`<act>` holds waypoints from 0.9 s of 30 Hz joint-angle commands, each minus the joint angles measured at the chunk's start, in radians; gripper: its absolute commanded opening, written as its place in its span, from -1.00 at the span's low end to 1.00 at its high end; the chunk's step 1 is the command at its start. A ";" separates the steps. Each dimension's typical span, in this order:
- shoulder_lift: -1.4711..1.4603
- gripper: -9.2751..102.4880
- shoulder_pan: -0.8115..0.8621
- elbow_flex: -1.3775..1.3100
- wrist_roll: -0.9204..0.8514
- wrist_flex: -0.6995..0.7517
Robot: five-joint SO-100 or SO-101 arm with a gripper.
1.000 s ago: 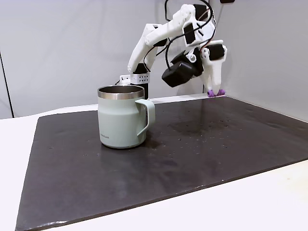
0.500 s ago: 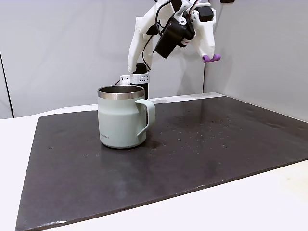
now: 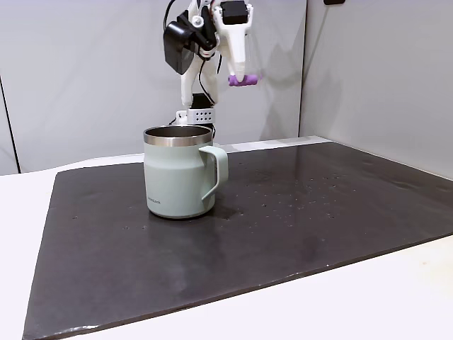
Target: Grasp a pengrip and put it in the cup.
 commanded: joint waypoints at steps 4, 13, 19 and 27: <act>0.071 -0.83 0.166 -0.008 -0.066 0.009; -0.071 -0.83 0.314 -0.193 -0.130 0.009; -0.129 -0.83 0.339 -0.250 -0.152 0.009; -0.107 -0.44 0.336 -0.242 -0.133 0.012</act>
